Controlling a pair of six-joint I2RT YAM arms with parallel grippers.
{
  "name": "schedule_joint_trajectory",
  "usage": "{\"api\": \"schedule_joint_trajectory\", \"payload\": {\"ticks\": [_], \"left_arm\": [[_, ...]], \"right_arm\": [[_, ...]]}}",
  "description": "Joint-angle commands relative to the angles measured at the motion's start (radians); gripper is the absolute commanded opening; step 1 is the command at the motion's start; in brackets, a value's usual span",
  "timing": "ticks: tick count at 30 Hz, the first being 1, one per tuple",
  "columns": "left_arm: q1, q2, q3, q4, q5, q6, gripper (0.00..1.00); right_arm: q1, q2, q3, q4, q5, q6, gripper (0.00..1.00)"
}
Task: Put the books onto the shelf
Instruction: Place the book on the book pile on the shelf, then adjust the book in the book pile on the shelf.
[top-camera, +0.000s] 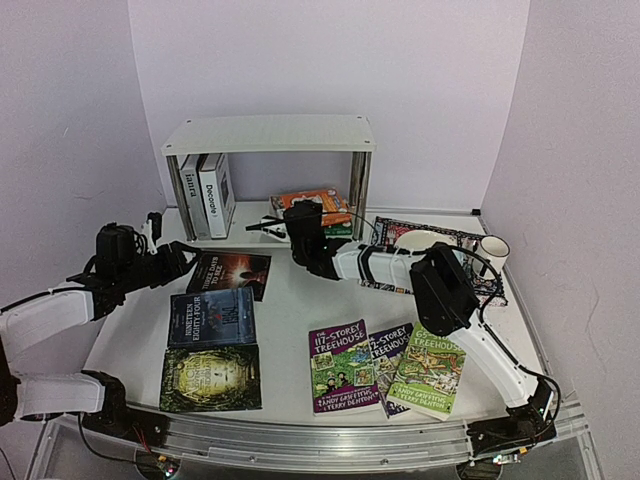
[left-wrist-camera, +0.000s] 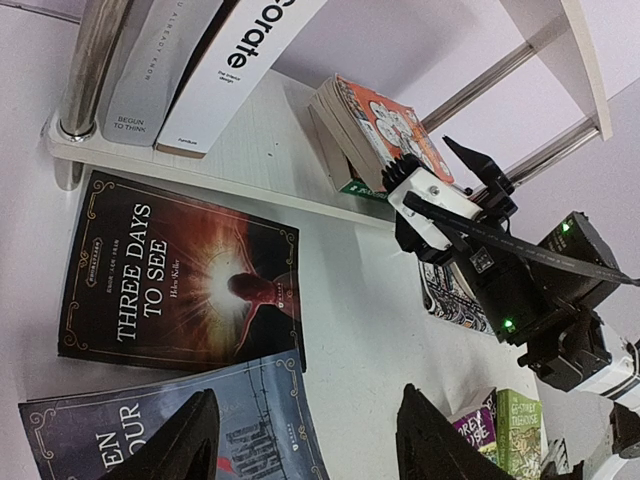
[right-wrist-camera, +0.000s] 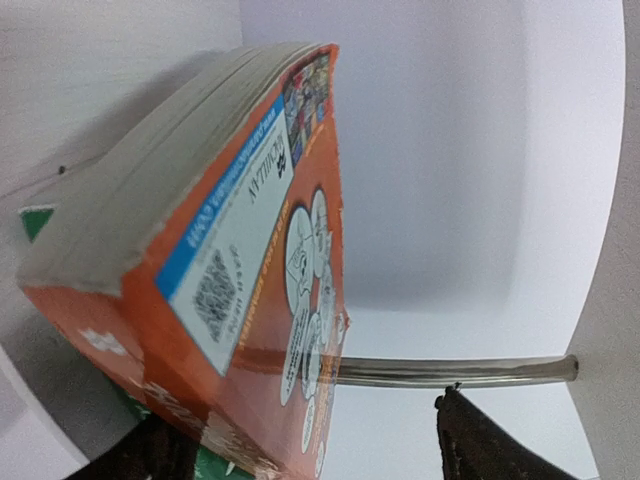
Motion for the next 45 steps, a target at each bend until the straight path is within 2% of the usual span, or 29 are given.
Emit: {"api": "schedule_joint_trajectory", "payload": {"ticks": [1,3,12,17,23,29,36,40,45], "left_arm": [[-0.003,0.000,-0.008,0.020,0.011,-0.006,0.62],[-0.003,0.005,-0.006,0.020,0.015,-0.007,0.62],[-0.005,0.021,0.009,0.026,0.016,0.002,0.62],[-0.017,0.051,0.005,0.042,0.028,0.018,0.63],[-0.075,0.072,0.017,0.058,-0.004,0.027,0.64],[-0.108,0.166,0.096,0.071,-0.028,0.048,0.65],[-0.161,0.289,0.205,0.081,-0.072,0.077,0.65],[-0.185,0.344,0.251,0.096,-0.088,0.087,0.65],[-0.214,0.394,0.290,0.129,-0.103,0.102,0.65]], "right_arm": [[0.013,-0.126,-0.077,0.056,-0.018,0.090,0.91],[0.020,-0.164,-0.135,0.057,-0.046,0.116,0.98],[0.043,-0.360,-0.372,-0.001,-0.158,0.265,0.98],[0.068,-0.584,-0.616,-0.006,-0.303,0.425,0.98],[0.077,-0.860,-0.879,-0.102,-0.492,0.675,0.98],[0.078,-1.071,-1.143,-0.106,-0.675,0.787,0.98],[0.077,-1.178,-1.312,-0.108,-0.781,0.894,0.98],[0.077,-1.187,-1.361,-0.100,-0.851,0.943,0.98],[0.078,-1.175,-1.415,-0.046,-0.853,1.038,0.98]]}}
